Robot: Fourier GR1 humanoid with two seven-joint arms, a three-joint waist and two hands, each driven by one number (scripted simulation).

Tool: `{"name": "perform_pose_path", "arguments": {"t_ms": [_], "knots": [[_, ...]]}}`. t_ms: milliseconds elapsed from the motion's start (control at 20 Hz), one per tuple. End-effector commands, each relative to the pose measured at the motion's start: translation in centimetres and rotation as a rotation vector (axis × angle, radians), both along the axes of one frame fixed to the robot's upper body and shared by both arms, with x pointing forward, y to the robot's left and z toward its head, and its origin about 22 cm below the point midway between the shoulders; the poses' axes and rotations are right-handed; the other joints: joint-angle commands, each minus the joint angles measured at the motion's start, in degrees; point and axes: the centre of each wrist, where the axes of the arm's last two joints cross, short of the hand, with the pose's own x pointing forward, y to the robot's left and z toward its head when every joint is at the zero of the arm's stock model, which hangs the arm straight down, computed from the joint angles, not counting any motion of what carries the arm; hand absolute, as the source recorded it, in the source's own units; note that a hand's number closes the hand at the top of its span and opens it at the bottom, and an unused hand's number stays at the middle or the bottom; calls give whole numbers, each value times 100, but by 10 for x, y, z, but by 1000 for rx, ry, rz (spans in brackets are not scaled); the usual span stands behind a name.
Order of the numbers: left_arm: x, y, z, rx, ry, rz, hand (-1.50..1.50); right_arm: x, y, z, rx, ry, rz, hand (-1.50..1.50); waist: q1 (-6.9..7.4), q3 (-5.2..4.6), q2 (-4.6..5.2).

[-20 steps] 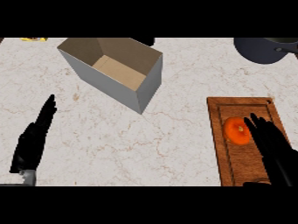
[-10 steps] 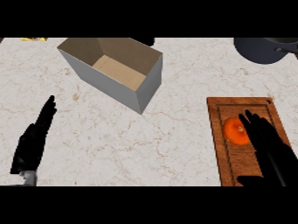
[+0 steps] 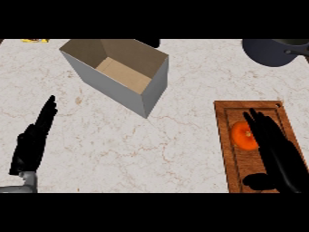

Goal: Pick the squash from the cutting board and place it in the cardboard box

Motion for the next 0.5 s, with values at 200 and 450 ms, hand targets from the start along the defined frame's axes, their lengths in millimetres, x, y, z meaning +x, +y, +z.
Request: {"name": "perform_pose_path", "arguments": {"t_ms": [200,450], "knots": [[-19,-6,2,15,8,-9,0,11,18,-20,-49,30,-22,-150,31,24,13],[5,-8,1,7,7,-3,0,16,-17,-10,6,52,23,150,0,24,17]]}}
